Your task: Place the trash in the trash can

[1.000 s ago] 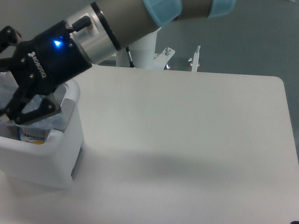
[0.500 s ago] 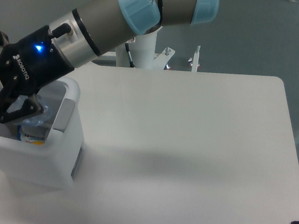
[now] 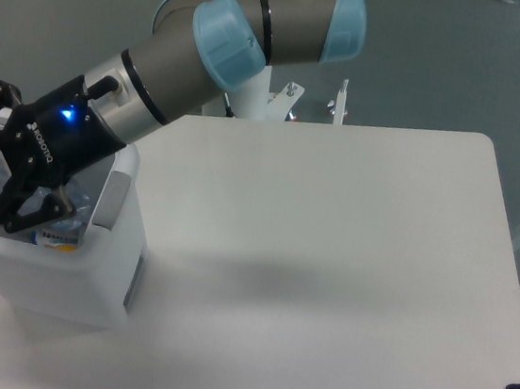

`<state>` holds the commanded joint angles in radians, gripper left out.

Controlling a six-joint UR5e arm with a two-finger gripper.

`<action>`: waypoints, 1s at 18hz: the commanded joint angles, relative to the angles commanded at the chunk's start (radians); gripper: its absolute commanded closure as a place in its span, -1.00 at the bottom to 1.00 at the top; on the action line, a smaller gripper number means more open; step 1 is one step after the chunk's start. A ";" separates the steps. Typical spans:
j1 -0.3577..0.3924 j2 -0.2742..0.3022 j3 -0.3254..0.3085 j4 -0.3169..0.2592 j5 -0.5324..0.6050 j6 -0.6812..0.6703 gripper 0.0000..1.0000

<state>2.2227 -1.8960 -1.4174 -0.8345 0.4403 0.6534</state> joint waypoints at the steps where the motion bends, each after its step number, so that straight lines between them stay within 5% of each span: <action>1: 0.000 -0.002 -0.005 0.000 0.000 0.006 -0.56; 9: 0.002 0.006 -0.054 0.000 0.026 0.043 -0.62; 12: 0.018 0.005 -0.052 -0.002 0.028 0.042 -0.84; 18: 0.207 0.006 -0.054 -0.002 0.026 0.035 -1.00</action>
<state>2.4296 -1.8899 -1.4712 -0.8360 0.4663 0.6888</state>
